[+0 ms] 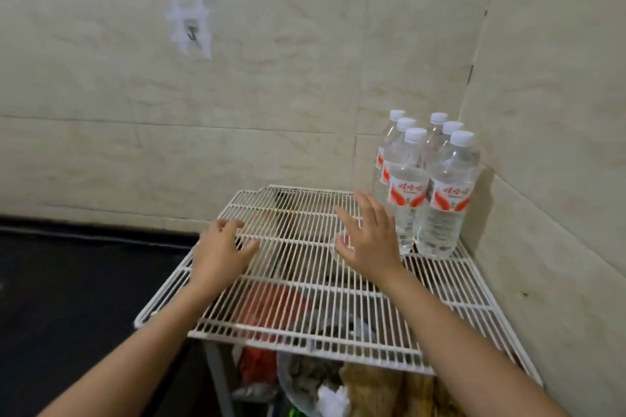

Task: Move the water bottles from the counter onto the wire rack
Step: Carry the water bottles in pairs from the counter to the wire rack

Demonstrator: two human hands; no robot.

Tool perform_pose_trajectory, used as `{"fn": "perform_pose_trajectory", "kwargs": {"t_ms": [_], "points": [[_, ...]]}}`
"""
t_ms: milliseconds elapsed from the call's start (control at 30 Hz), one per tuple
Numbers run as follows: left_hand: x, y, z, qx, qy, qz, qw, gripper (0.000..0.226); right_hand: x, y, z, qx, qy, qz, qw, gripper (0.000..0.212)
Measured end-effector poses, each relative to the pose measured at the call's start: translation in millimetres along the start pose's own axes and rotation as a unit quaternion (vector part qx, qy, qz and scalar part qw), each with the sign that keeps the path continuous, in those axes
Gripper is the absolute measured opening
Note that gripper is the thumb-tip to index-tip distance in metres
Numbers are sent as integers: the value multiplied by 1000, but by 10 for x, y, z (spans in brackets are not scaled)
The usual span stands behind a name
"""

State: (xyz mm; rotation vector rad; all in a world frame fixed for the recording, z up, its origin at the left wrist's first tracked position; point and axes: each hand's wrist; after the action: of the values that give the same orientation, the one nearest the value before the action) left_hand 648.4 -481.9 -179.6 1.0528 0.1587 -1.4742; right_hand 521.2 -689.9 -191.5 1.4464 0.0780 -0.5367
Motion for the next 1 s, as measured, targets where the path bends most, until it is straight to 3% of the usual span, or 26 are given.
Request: {"fn": "perform_pose_trajectory", "kwargs": {"t_ms": [200, 400, 600, 833, 1000], "points": [[-540, -145, -689, -62, 31, 59, 996, 44, 6, 153, -411, -102, 13, -91, 990, 52], [-1246, -374, -1393, -129, 44, 99, 986, 39, -1, 357, -1375, -142, 57, -81, 985, 49], [-2308, -882, -2311, -210, 65, 147, 965, 39, -53, 483, -2901, -194, 135, -62, 970, 49], [-3729, -1827, -3459, -310, 134, 238, 911, 39, -429, 598, -5100, -265, 268, -25, 926, 50], [-4503, -2554, -3987, -366, 192, 271, 869, 40, -692, 483, -6210, -312, 333, -35, 889, 57]]}}
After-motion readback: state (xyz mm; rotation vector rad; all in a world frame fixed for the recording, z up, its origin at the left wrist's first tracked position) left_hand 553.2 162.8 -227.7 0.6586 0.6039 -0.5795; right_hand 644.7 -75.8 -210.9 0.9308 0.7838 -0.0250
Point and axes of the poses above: each hand's wrist, its own y-axis towards the middle knuckle, its own x-axis out of the palm, z = x × y, and after that the axes turned 14 degrees about z, right-handed
